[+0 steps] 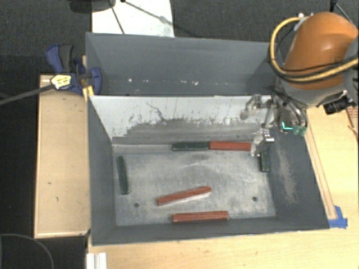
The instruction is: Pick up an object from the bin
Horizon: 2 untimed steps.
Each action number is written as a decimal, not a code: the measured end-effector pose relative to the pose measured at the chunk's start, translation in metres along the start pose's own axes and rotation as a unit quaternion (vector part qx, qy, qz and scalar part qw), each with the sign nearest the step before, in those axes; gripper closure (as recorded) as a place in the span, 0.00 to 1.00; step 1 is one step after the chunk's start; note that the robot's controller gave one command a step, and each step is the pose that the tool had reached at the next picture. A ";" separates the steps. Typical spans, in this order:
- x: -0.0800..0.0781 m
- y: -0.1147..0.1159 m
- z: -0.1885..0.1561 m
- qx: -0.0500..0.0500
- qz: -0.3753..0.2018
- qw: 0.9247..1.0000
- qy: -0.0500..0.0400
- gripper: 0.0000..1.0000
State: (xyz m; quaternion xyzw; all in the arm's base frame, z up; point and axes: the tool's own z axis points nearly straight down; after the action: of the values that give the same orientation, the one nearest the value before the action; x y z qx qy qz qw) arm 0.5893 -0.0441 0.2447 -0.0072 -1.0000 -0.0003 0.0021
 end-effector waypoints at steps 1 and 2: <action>-0.001 0.000 -0.005 0.000 -0.001 1.000 -0.004 0.00; 0.025 0.018 0.055 0.000 0.003 1.000 -0.006 0.00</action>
Offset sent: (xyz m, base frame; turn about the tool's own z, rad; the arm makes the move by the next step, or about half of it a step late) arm -0.0583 0.0407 -0.1270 0.0299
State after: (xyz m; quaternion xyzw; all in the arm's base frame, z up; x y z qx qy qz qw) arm 0.5639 -0.0254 0.1898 -0.0106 -0.9999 -0.0002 -0.0037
